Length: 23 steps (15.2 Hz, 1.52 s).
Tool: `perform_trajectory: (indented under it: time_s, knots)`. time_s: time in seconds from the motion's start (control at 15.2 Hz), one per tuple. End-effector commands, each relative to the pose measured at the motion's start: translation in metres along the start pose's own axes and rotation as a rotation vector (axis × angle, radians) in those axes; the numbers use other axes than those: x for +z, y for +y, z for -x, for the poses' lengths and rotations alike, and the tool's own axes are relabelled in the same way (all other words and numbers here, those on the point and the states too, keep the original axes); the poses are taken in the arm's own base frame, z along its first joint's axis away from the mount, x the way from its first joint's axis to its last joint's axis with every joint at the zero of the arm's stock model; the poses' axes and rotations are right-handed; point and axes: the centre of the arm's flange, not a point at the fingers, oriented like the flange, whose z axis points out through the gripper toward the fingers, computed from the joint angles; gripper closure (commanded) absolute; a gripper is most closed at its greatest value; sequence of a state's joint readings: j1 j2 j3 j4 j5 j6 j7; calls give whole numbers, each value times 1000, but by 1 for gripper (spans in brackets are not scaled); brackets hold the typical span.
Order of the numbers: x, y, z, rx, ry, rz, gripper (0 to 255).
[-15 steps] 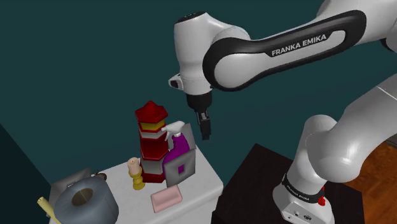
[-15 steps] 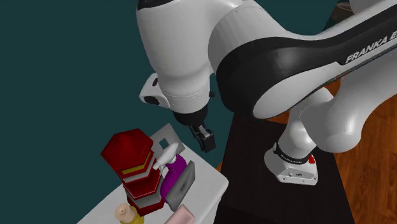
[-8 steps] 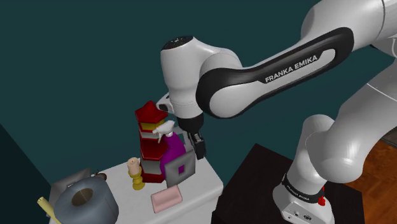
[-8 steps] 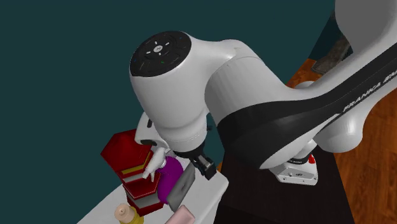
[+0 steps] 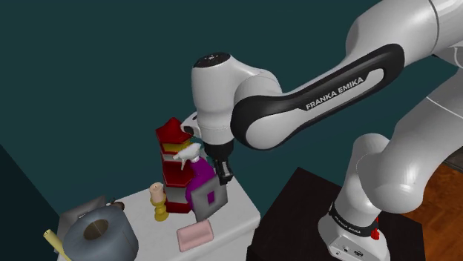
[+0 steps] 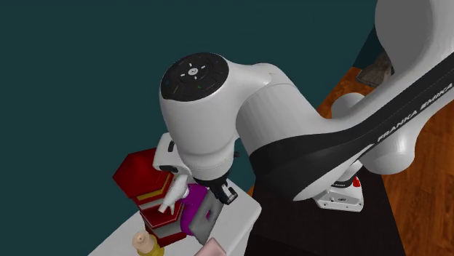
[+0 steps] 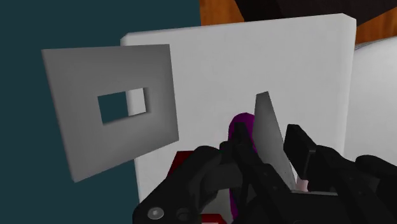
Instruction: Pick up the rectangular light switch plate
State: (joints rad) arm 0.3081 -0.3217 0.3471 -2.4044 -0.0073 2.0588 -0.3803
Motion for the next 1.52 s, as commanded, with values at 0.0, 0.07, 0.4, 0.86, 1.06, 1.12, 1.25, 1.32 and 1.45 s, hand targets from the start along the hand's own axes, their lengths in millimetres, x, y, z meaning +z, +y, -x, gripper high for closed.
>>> perform_trajectory:
  time_s: [0.0,0.07,0.4,0.86,1.06,1.12,1.25,1.32,1.45]
  knots:
    - [15,-5,11,-1,-80,-36,255]
    - [19,-4,10,-1,-80,-36,255]
    - [19,-5,11,0,-80,-36,255]
    - [-18,-1,7,-1,-80,-35,255]
    - [-34,0,8,-1,-80,-35,255]
    - [-39,1,8,-1,-80,-35,255]
    - [-50,2,9,-1,-80,-35,255]
    - [-55,2,10,-1,-80,-35,255]
    - [-66,3,11,-1,-80,-35,255]
